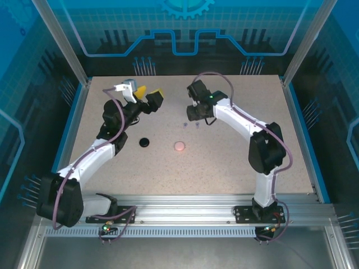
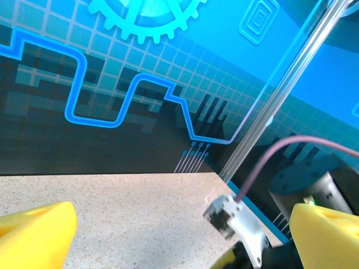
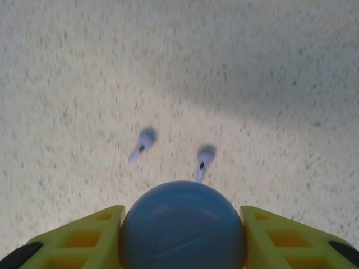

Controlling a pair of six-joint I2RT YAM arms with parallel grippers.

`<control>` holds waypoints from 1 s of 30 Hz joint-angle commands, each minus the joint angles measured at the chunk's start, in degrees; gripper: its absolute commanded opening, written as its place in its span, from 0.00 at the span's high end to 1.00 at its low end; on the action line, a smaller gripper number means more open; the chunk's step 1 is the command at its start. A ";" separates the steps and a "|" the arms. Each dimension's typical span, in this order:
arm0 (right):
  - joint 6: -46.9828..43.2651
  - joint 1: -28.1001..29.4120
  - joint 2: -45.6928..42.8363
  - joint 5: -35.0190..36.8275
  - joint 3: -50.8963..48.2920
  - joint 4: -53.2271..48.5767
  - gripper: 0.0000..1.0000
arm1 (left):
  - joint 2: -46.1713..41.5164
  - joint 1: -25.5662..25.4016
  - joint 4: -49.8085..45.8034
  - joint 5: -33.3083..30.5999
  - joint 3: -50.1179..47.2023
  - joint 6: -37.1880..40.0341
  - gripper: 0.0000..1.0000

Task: Insert the wireless bluetooth earbuds into the charging case

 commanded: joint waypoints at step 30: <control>-6.39 11.65 -1.79 4.66 -28.48 5.47 0.45 | -6.24 -3.88 -7.54 2.11 -0.53 1.72 0.01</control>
